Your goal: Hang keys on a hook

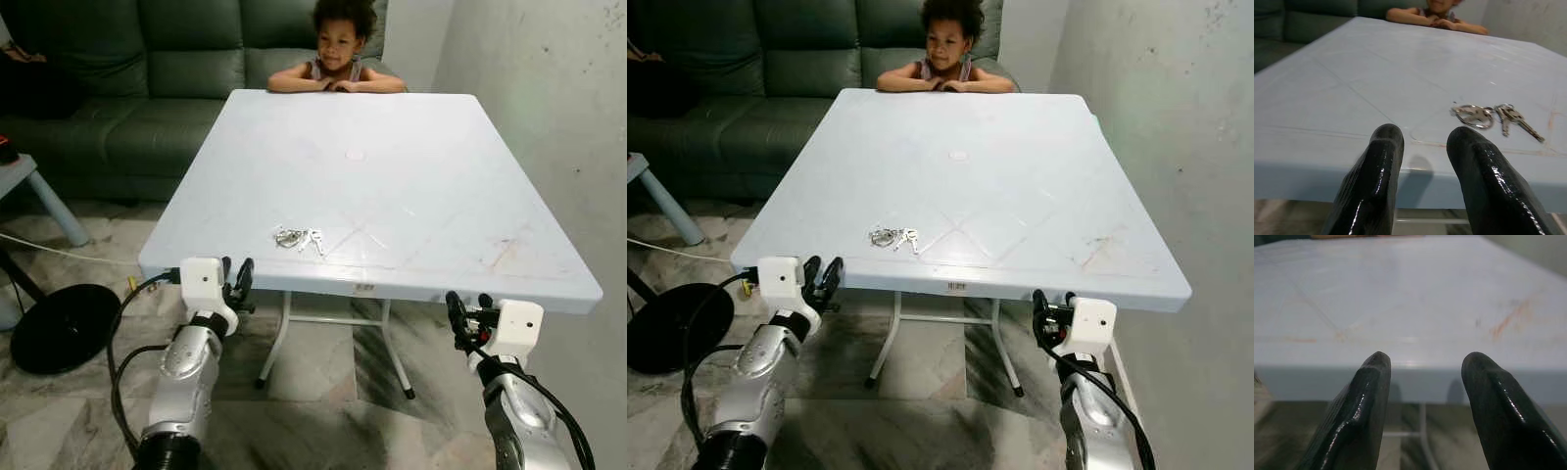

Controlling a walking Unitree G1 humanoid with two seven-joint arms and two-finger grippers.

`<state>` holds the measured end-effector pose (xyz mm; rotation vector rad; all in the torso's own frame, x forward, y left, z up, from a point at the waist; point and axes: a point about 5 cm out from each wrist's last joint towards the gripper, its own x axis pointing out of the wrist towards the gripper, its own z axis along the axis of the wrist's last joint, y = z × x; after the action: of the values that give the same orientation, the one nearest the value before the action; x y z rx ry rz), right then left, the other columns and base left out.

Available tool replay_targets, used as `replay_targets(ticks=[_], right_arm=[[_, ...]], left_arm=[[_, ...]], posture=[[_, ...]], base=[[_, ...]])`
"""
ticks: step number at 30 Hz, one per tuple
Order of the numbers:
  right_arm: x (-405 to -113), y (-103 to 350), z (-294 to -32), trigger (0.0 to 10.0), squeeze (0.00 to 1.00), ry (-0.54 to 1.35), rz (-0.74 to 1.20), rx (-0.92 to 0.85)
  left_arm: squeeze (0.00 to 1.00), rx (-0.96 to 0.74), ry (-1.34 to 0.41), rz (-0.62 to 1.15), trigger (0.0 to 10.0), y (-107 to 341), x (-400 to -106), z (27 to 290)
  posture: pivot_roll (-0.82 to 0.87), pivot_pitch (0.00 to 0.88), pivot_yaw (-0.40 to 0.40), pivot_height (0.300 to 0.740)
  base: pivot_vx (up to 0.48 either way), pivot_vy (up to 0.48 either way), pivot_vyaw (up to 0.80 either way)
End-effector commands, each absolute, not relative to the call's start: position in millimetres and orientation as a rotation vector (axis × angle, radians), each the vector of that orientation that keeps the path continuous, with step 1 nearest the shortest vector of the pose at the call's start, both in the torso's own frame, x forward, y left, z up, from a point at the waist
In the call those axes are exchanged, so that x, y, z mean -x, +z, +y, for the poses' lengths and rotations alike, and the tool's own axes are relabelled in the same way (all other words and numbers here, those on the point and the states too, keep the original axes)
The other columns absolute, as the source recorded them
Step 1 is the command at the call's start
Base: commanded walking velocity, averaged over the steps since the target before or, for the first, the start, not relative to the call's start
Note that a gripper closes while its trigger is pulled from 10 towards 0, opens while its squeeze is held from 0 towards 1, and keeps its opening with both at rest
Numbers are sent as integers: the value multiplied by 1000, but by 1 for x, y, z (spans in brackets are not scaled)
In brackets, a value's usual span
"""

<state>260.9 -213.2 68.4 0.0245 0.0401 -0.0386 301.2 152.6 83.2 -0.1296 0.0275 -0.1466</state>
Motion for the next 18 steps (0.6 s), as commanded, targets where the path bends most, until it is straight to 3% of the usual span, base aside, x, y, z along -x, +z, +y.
replay_targets(ticks=[1, 7, 18], right_arm=[[-263, 86, -209, 10000, 0, -15, -29, 8], [-255, 105, -202, 10000, 0, 8, -123, 13], [-236, 98, -194, 10000, 0, 24, -114, -20]], left_arm=[[0, 119, -144, 6, 10000, 92, -300, 156], [0, 137, -140, -39, 10000, 104, -293, 157], [0, 201, -152, -37, 10000, 98, -276, 159]], posture=[[60, 0, -15, 740], [60, 0, -16, 740], [60, 0, -17, 740]], base=[[0, 0, 0], [0, 0, 0], [0, 0, 0]])
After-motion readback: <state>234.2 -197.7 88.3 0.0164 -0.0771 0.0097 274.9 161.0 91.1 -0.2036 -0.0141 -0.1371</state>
